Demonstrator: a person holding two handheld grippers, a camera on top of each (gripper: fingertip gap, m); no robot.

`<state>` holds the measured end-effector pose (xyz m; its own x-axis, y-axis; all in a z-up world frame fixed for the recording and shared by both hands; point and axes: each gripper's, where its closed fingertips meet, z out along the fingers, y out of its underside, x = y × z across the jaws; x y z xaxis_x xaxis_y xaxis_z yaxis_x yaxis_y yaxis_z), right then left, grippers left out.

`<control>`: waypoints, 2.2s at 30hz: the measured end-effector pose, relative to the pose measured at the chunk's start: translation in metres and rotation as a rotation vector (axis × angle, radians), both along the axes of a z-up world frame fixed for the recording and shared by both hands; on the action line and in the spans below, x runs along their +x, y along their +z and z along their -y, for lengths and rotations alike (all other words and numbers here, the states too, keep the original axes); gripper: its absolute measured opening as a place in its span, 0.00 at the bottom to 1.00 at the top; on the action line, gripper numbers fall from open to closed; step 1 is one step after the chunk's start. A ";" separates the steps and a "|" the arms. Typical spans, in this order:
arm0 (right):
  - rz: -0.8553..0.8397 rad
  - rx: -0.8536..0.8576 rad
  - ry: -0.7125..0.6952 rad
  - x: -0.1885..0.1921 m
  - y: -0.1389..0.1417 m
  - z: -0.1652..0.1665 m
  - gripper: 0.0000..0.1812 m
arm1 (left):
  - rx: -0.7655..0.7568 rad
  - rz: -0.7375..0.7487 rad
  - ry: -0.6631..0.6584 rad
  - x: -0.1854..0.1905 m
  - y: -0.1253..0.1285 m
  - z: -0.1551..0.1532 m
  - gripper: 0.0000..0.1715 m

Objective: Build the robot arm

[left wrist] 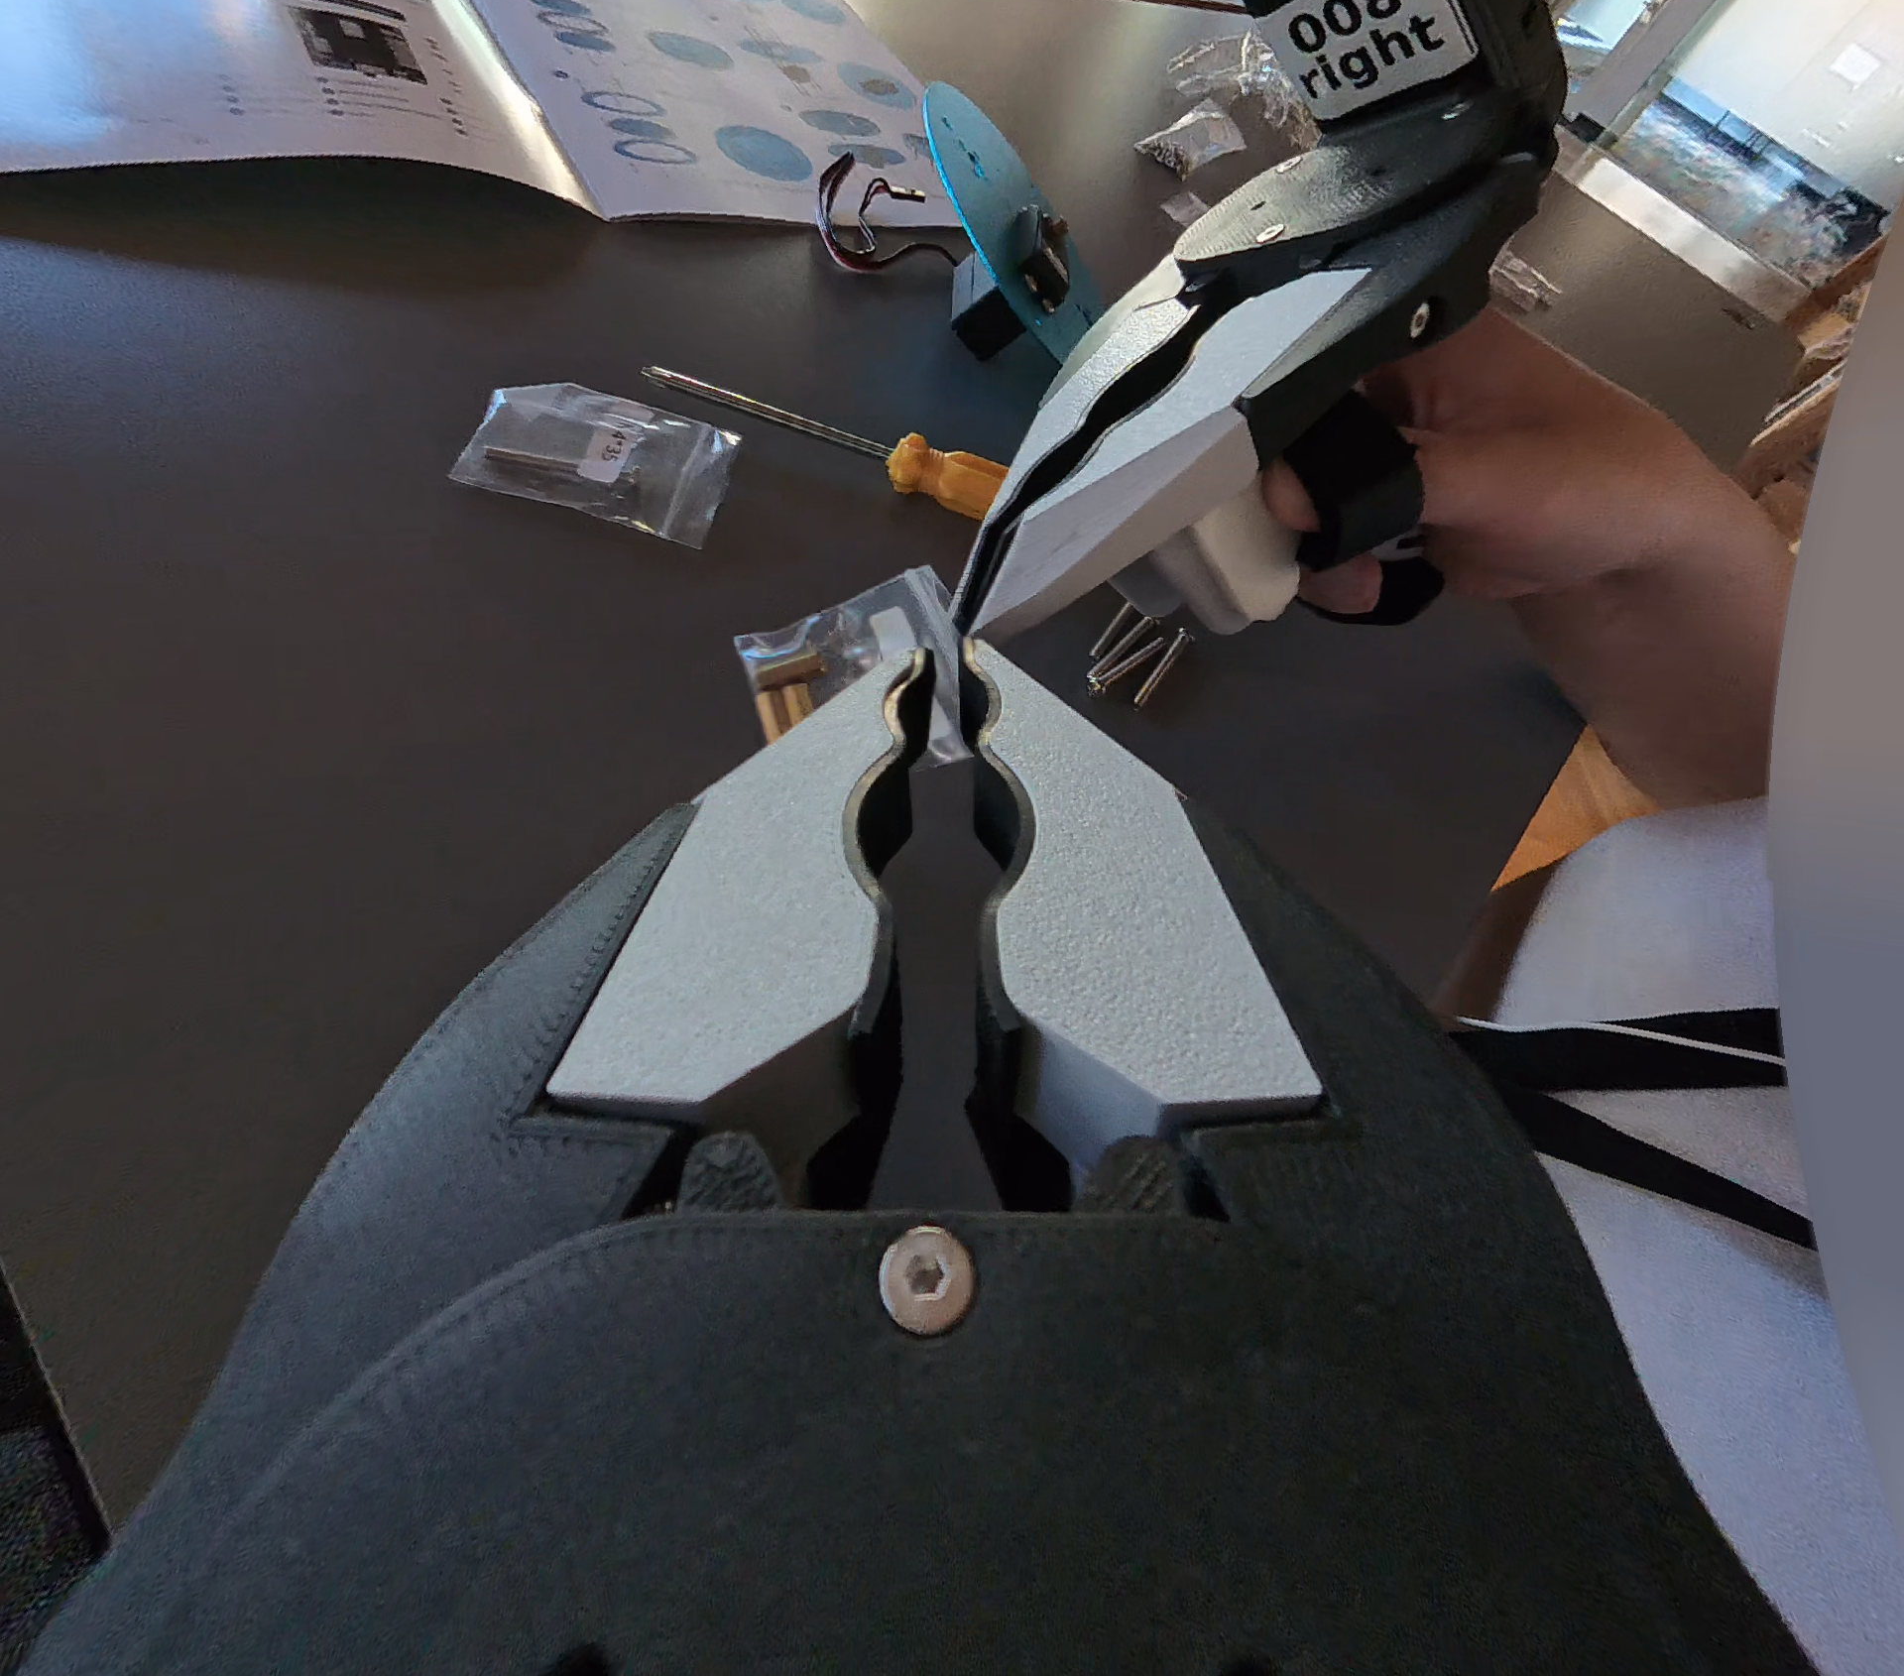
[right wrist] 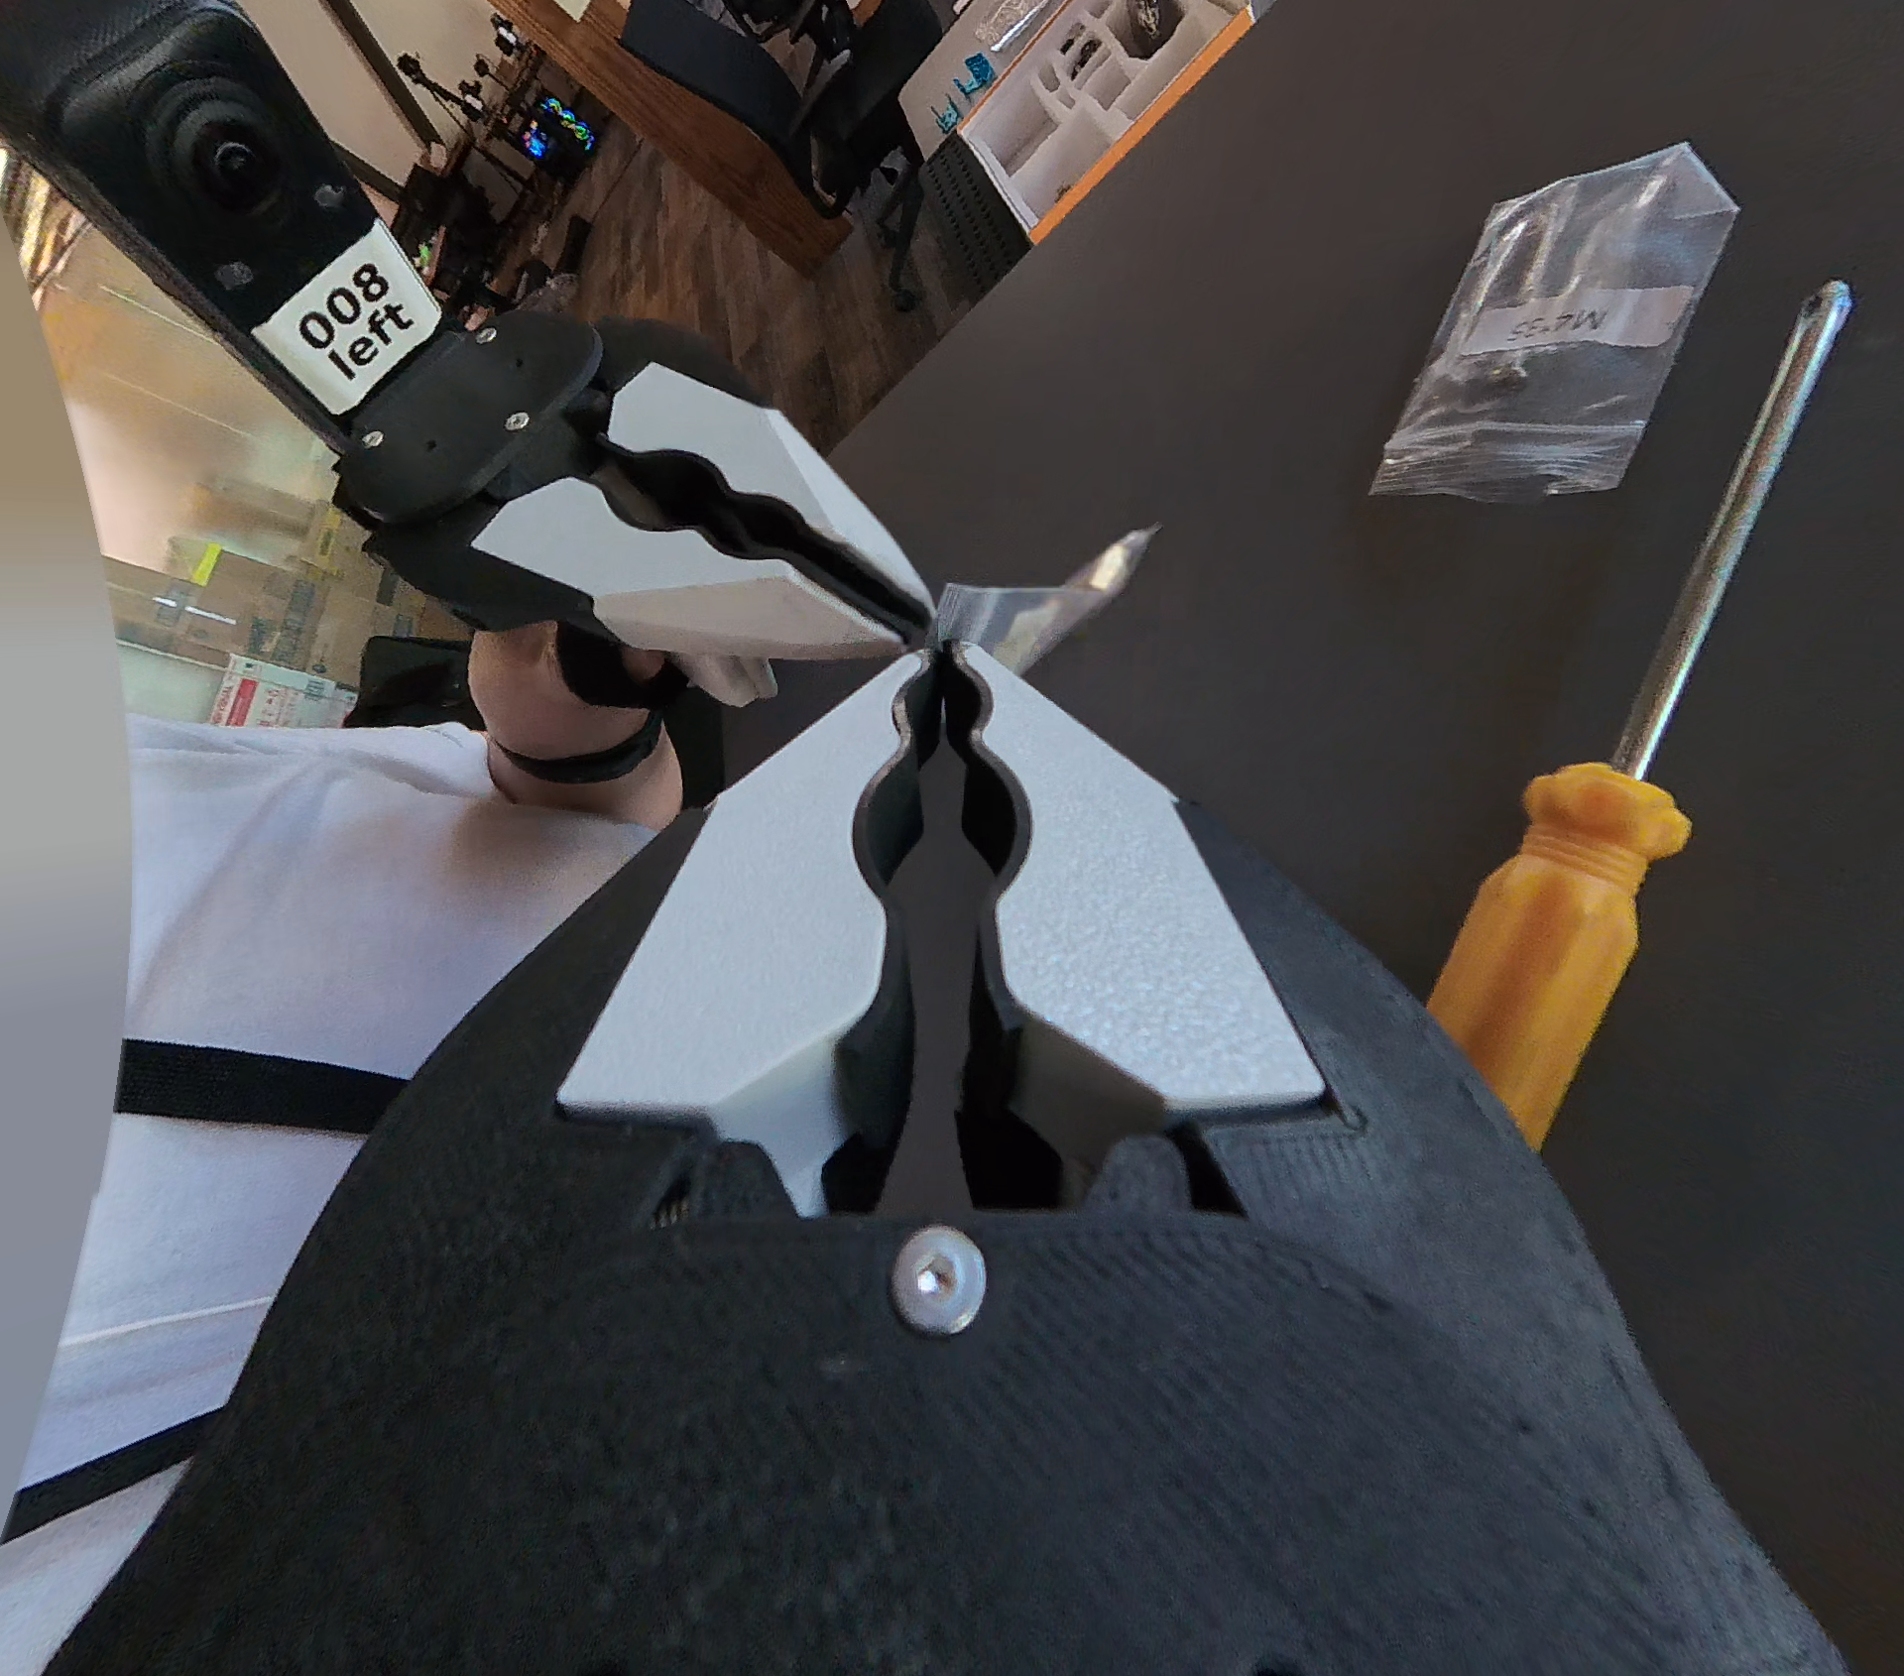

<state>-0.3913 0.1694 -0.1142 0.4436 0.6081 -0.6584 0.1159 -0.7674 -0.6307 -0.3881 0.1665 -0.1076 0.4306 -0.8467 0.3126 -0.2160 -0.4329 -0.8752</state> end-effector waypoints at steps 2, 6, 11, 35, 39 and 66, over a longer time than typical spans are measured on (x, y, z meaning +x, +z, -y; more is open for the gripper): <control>0.001 0.001 0.001 0.000 -0.001 0.000 0.00 | -0.018 0.011 -0.012 0.001 0.000 0.001 0.03; 0.002 0.004 0.005 -0.001 -0.001 0.000 0.00 | -0.050 0.010 -0.027 0.004 -0.003 0.002 0.04; 0.030 0.024 0.010 -0.001 -0.003 0.000 0.00 | -0.086 0.009 -0.035 0.004 -0.006 0.002 0.03; 0.066 0.093 -0.047 0.013 0.001 -0.012 0.00 | -0.027 -0.159 0.039 -0.016 -0.024 -0.016 0.00; -0.012 0.088 0.008 -0.005 0.006 -0.003 0.10 | -0.033 -0.146 0.006 -0.007 -0.023 -0.012 0.00; 0.141 0.114 0.109 -0.003 -0.012 0.007 0.00 | -0.087 -0.058 -0.098 0.003 -0.015 0.006 0.00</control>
